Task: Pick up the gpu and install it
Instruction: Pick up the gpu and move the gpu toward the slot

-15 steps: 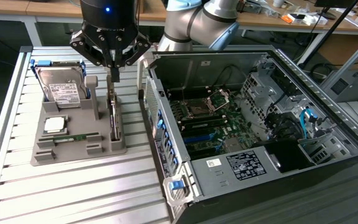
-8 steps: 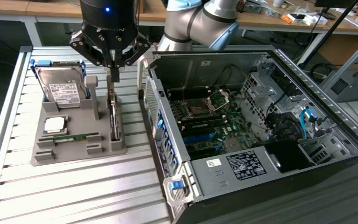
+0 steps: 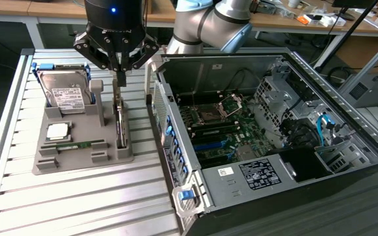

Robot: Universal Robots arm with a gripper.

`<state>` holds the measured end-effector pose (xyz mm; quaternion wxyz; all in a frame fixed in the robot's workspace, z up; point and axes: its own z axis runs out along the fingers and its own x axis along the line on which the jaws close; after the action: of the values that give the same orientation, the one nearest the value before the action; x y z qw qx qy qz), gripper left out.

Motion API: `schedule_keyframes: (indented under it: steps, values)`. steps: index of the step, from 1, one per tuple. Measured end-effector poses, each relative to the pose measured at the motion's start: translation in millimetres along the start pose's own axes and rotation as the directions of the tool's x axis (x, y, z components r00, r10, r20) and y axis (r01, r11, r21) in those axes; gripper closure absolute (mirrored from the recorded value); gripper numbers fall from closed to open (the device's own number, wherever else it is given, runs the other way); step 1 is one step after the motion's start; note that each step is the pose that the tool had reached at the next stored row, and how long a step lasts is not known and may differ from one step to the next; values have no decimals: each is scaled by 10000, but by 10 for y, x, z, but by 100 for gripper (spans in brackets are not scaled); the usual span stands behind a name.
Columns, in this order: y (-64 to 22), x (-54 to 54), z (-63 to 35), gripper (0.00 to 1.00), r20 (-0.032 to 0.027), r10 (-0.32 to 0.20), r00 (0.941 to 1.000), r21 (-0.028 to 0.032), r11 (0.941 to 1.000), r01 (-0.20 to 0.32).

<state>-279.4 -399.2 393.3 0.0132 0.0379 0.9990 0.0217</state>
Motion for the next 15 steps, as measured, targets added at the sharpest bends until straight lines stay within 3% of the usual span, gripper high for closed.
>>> schedule_keyframes:
  steps: [4, 10, 15]
  values:
    - [0, 0, 0, 83, 0, 0, 10000, 0, 10000, 0]
    - [0, 0, 0, 46, 1, 0, 10000, 0, 10000, 0]
    - [-1, 5, 6, 46, 1, 0, 10000, 0, 10000, 0]
